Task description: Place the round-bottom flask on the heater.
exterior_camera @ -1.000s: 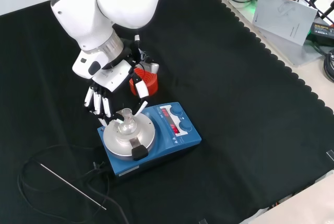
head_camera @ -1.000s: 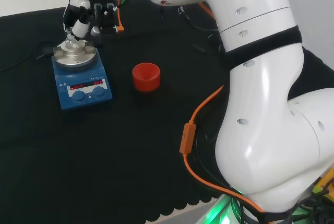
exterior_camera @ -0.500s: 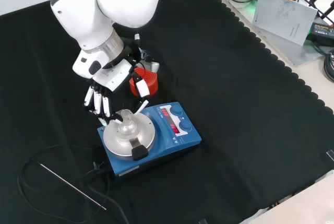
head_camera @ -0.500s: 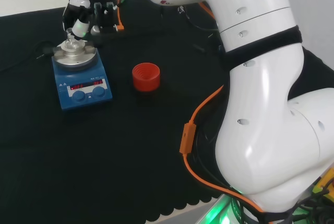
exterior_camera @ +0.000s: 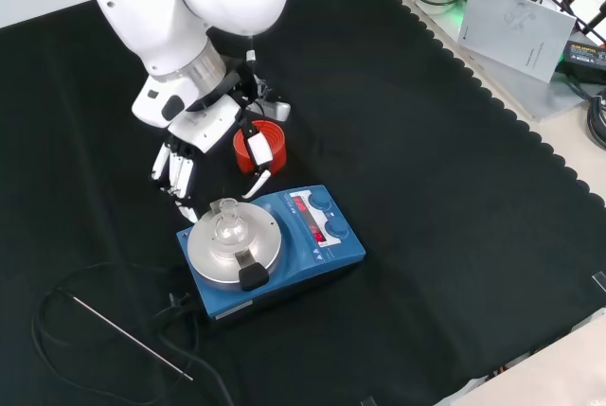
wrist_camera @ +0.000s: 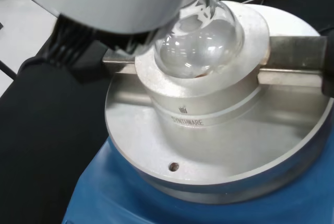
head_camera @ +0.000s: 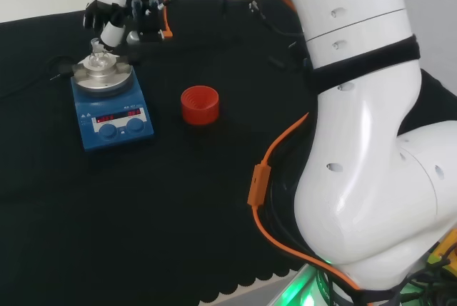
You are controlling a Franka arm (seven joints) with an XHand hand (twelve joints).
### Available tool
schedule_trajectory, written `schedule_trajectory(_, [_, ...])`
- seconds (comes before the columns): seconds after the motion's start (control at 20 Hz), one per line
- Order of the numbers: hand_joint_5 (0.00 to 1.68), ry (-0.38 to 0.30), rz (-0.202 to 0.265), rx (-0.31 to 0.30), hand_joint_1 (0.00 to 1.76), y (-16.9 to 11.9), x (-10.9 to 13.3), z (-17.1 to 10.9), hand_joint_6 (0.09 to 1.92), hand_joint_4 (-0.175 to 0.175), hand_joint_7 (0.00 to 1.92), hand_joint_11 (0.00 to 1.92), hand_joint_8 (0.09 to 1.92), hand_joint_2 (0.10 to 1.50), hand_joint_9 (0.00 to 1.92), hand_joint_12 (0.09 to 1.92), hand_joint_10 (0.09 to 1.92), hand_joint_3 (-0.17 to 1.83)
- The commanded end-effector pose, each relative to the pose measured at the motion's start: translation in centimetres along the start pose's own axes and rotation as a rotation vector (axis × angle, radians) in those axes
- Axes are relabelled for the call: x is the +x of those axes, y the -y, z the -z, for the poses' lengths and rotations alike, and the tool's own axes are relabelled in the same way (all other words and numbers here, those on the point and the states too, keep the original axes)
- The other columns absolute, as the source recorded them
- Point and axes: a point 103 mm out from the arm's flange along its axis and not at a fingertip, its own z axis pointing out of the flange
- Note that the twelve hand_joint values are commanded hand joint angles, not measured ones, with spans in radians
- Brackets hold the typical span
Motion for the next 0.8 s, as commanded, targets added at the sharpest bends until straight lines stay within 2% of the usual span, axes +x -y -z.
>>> schedule_trajectory(0.05, [0.46, -0.010, -0.006, -0.046, 1.07, 1.8, -0.6, 2.2, 0.53, -0.006, 0.60, 0.36, 0.59, 0.36, 0.75, 1.30, 0.57, 1.10])
schedule_trajectory(0.55, [0.47, -0.010, -0.035, -0.090, 1.04, 5.6, -2.2, 5.7, 0.41, -0.006, 0.57, 0.34, 0.60, 0.36, 0.73, 1.31, 0.58, 1.08])
schedule_trajectory(0.8, [0.48, -0.007, -0.047, -0.105, 1.03, 5.9, -2.0, 6.0, 0.39, -0.007, 0.57, 0.34, 0.60, 0.37, 0.72, 1.31, 0.59, 1.07])
